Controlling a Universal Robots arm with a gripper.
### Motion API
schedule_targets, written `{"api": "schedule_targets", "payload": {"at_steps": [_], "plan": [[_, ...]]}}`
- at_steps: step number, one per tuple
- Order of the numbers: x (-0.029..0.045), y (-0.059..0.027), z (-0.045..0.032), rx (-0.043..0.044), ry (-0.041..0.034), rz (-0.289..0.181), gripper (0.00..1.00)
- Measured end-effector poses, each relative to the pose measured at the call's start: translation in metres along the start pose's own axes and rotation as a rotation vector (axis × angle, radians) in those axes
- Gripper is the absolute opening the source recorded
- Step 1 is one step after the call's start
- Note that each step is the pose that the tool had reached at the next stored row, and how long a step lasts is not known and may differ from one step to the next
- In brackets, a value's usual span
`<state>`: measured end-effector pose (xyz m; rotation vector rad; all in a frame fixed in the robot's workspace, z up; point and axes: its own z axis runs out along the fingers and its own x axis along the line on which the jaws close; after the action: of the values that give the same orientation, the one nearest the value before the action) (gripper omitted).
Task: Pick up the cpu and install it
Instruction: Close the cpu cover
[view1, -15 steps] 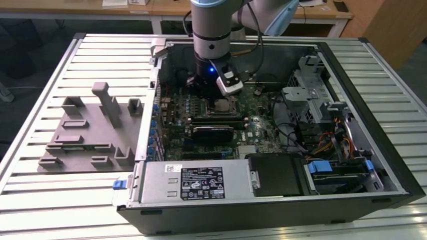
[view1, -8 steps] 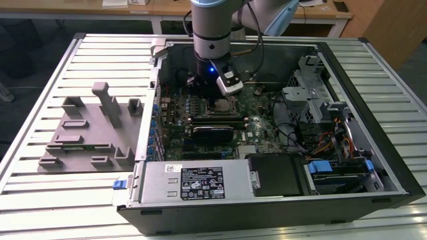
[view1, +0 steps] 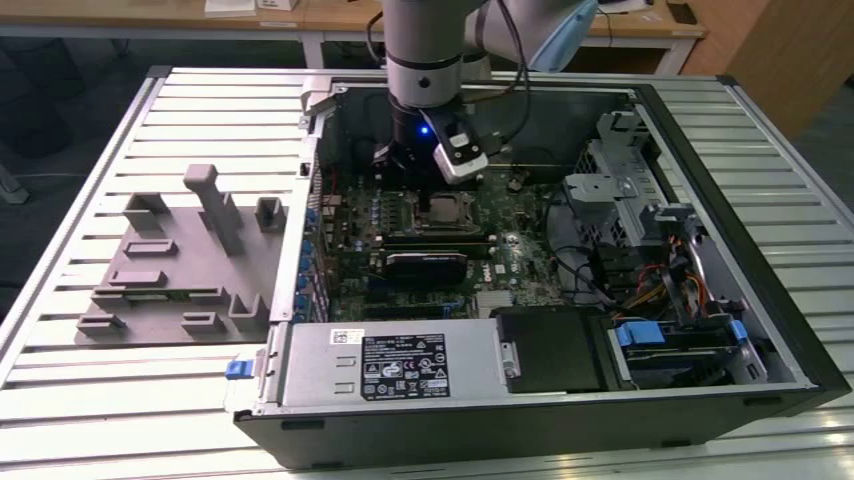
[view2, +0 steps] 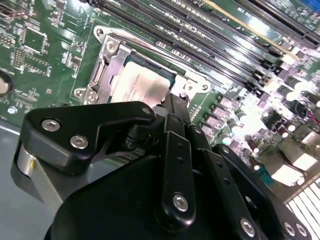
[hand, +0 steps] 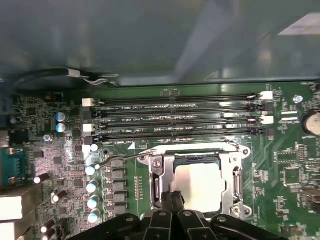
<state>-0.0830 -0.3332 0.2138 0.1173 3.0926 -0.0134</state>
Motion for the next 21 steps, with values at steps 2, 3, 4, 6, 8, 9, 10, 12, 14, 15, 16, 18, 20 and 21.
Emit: {"api": "schedule_targets", "payload": {"at_steps": [2,3,4,6,8,9,10,12,14,15,16,18,20,21], "plan": [[-0.0003,0.0000,-0.0053,0.0000,-0.0001,0.000,0.11],[-0.0004,-0.0001,-0.0081,0.0001,0.0000,0.000,0.11],[-0.0005,-0.0001,-0.0108,0.0001,0.0000,0.000,0.11],[-0.0007,-0.0001,-0.0156,0.0000,0.0000,0.000,0.11],[-0.0009,-0.0001,-0.0198,0.0001,0.0000,0.000,0.11],[-0.0010,-0.0001,-0.0209,0.0001,0.0000,0.000,0.11],[-0.0010,-0.0001,-0.0210,-0.0001,-0.0001,0.000,0.11],[-0.0010,-0.0001,-0.0210,0.0000,-0.0001,0.000,0.11],[-0.0010,-0.0002,-0.0210,0.0002,-0.0001,0.000,0.11],[-0.0012,-0.0002,-0.0211,0.0004,0.0000,0.000,0.11],[-0.0019,-0.0001,-0.0211,0.0005,0.0001,0.000,0.11],[-0.0043,0.0001,-0.0209,0.0004,0.0001,0.000,0.11],[-0.0077,0.0004,-0.0207,0.0004,0.0000,0.000,0.11],[-0.0098,0.0005,-0.0206,0.0004,0.0000,0.000,0.11]]}}
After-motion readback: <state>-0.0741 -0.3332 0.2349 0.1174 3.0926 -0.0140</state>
